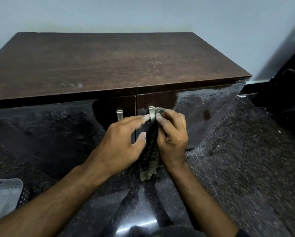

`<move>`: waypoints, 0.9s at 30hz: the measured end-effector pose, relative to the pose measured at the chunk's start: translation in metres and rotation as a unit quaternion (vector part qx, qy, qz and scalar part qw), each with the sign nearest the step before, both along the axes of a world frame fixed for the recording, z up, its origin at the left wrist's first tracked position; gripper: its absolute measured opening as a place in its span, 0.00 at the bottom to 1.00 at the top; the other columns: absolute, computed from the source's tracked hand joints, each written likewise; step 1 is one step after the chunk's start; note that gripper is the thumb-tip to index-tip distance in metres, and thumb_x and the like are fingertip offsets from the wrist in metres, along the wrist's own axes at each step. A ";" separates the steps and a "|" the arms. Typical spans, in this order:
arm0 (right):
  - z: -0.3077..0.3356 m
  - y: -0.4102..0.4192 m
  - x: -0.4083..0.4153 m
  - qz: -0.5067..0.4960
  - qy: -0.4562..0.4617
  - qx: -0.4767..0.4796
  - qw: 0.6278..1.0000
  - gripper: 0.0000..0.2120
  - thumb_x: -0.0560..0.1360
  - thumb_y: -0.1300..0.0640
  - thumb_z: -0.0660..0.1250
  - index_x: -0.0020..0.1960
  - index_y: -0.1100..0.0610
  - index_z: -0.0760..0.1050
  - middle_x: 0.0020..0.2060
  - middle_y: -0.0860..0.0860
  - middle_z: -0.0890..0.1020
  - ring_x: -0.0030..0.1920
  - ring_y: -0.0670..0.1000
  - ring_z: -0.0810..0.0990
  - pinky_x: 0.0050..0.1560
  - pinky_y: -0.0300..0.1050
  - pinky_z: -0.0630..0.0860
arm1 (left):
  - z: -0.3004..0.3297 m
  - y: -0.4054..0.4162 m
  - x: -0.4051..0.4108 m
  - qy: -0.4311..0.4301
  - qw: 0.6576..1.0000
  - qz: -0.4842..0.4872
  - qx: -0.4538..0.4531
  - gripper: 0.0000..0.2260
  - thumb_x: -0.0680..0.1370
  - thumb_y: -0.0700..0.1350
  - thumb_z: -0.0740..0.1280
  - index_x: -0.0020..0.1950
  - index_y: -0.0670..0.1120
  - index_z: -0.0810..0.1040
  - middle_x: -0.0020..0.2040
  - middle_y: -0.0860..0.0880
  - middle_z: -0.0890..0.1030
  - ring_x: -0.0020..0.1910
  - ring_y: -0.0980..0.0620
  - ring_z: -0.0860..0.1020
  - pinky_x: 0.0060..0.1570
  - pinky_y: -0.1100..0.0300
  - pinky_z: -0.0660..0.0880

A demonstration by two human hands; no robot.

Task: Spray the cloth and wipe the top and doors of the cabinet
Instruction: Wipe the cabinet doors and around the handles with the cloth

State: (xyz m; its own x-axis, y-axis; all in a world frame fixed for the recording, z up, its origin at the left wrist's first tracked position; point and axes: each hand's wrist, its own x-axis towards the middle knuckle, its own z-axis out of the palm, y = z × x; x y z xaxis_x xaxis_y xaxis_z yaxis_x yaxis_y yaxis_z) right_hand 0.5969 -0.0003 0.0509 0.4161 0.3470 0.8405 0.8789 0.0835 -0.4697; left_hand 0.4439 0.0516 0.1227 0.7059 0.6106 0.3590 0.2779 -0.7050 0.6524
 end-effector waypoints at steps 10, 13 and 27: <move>0.002 0.000 0.007 -0.018 0.031 0.026 0.999 0.06 0.73 0.71 0.72 0.49 0.66 0.84 0.48 0.58 0.83 0.49 0.54 0.79 0.57 0.34 0.73 | 0.001 -0.003 0.003 -0.007 0.999 0.014 -0.034 0.21 0.76 0.39 0.70 0.69 0.46 0.76 0.65 0.54 0.79 0.60 0.61 0.78 0.64 0.64 0.73; -0.016 -0.006 -0.005 -0.009 0.021 -0.035 0.999 0.05 0.72 0.73 0.72 0.47 0.68 0.83 0.48 0.60 0.83 0.48 0.57 0.80 0.58 0.32 0.72 | -0.002 -0.001 0.002 -0.009 0.998 0.024 -0.060 0.21 0.76 0.39 0.70 0.70 0.48 0.76 0.64 0.54 0.80 0.58 0.63 0.78 0.62 0.61 0.75; -0.026 -0.006 -0.007 -0.022 0.111 -0.026 0.993 0.03 0.72 0.71 0.73 0.45 0.67 0.83 0.46 0.59 0.83 0.47 0.58 0.82 0.48 0.54 0.81 | -0.001 -0.006 0.004 -0.004 0.994 0.027 -0.110 0.20 0.77 0.40 0.69 0.69 0.51 0.76 0.62 0.56 0.81 0.59 0.67 0.77 0.62 0.64 0.74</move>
State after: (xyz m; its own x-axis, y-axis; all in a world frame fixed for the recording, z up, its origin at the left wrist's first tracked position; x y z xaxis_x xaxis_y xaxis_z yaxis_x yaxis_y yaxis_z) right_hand 0.5901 -0.0067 0.0245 0.6043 0.3659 0.7078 0.7558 0.0180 -0.6546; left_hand 0.4483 0.0455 0.1220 0.6670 0.7121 0.2192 0.3055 -0.5297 0.7912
